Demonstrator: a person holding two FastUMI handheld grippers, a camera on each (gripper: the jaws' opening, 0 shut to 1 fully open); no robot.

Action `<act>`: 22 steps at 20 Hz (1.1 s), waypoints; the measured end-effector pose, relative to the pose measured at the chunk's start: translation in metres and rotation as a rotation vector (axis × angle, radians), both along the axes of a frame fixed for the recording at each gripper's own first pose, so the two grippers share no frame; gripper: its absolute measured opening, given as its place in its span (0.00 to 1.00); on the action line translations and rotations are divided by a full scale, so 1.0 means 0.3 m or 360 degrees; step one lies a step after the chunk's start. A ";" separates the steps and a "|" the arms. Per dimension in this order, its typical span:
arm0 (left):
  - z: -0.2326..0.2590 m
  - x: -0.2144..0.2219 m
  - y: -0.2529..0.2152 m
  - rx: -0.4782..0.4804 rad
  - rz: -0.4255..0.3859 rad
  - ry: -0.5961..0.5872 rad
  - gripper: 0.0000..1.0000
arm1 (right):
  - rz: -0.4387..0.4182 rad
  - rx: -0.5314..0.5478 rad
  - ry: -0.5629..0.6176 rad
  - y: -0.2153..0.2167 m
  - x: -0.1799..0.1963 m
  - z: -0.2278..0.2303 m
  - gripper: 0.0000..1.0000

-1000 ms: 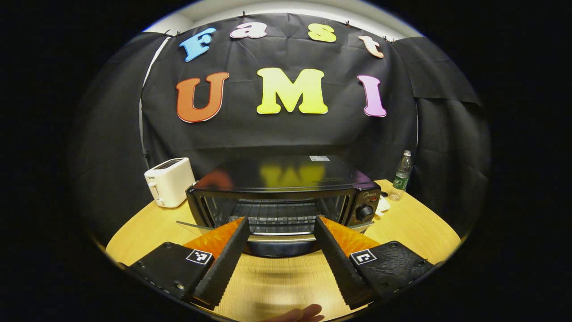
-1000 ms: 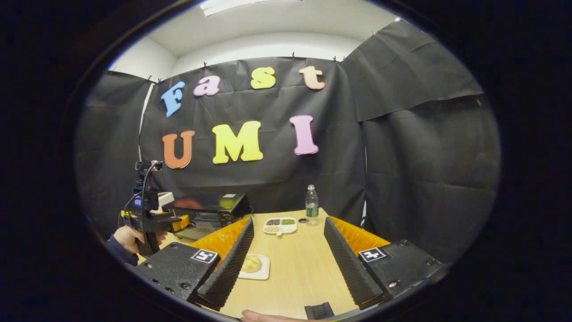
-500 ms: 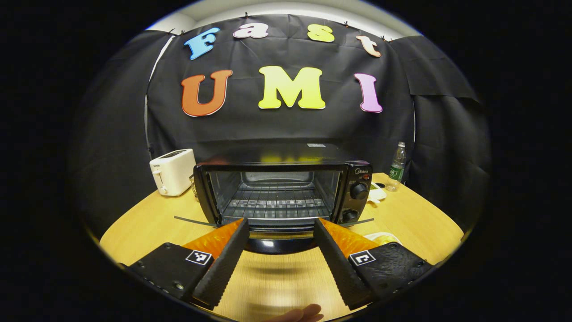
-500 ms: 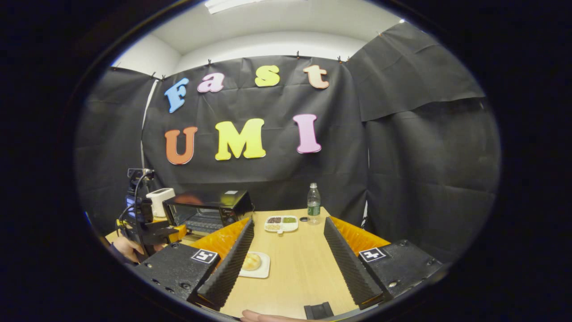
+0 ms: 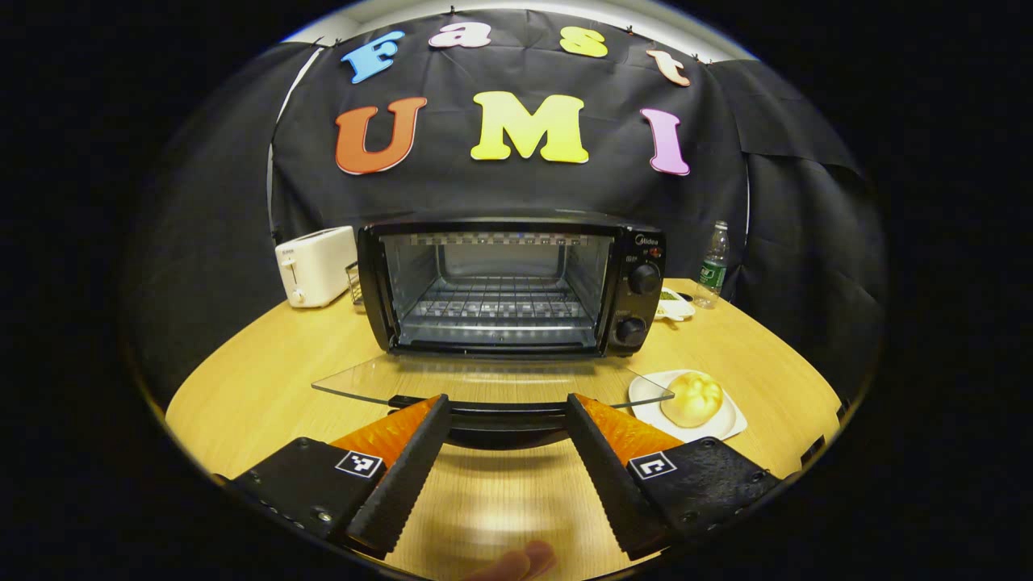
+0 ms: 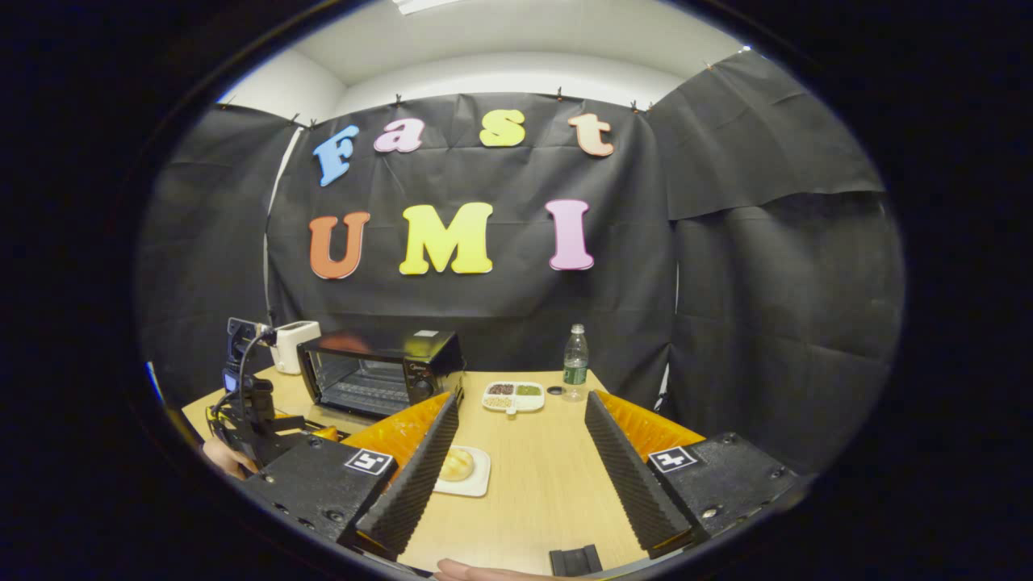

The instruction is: Open the electric oven with the left hand, put the food in, and close the electric oven.

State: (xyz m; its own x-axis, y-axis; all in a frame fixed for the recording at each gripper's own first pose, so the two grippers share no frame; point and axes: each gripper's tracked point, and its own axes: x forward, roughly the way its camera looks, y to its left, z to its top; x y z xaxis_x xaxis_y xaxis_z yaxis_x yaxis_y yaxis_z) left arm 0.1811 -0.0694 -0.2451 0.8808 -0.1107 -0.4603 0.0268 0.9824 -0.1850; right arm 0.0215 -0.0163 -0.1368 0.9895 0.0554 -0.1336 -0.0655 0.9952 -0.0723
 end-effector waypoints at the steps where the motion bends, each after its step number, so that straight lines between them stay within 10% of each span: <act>1: -0.009 -0.010 -0.008 -0.0007 -0.0021 0.0023 0.95 | 0.0008 -0.0009 0.0000 0.007 0.000 -0.001 0.97; 13: -0.077 -0.049 -0.010 -0.0147 -0.0049 0.0023 0.93 | 0.0023 0.0036 0.0041 0.029 0.026 -0.043 0.97; 22: 0.342 -0.147 0.185 -0.0188 0.0088 -0.0370 0.94 | 0.0090 0.0074 0.0044 0.059 0.100 -0.099 0.96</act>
State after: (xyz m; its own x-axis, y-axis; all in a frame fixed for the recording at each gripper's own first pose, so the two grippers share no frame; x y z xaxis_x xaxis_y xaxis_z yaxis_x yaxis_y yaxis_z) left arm 0.1371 -0.0140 -0.1425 0.9676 -0.1006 -0.2316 0.0291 0.9556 -0.2933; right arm 0.0516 0.0015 -0.1664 0.9805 0.1179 -0.1570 -0.1231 0.9921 -0.0235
